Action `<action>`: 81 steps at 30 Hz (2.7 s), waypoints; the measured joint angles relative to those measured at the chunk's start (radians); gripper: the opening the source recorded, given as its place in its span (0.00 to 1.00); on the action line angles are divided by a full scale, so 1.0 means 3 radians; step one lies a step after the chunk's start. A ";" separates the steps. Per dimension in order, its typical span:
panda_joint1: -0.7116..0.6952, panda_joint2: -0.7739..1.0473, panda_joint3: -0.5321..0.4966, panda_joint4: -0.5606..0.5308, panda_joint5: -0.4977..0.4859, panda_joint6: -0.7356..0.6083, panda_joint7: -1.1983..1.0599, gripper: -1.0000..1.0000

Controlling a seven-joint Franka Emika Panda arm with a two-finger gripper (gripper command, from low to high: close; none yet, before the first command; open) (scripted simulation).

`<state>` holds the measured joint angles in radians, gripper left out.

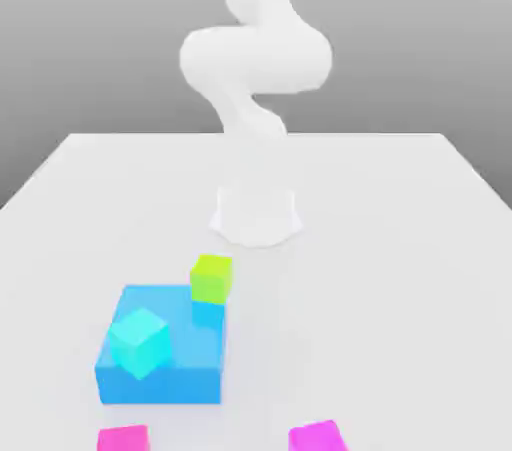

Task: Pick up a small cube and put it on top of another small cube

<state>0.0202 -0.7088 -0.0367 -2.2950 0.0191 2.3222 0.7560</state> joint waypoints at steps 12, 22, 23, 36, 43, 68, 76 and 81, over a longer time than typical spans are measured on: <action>0.0186 0.1472 -0.0486 0.0082 0.0420 0.0354 -0.0789 0.50; 0.0061 0.2671 -0.0611 0.0145 0.0691 0.0654 -0.1386 0.50; 0.0042 0.2786 -0.0613 0.0151 0.0695 0.0688 -0.1430 0.50; -0.0224 0.4144 -0.0519 0.0293 0.0743 0.1338 -0.1795 0.00; -0.0205 0.4074 -0.0545 0.0277 0.0711 0.1280 -0.1774 0.00; -0.0315 0.1171 -0.0371 -0.1665 0.0241 0.0345 0.0646 0.00; -0.0742 0.0320 0.0070 -0.2335 -0.0041 0.0202 0.1576 0.00; -0.0789 0.0792 0.0121 -0.2491 -0.0054 0.0832 0.1637 0.00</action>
<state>-0.2165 -0.4713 -0.0005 -3.0422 0.0029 2.5718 1.2471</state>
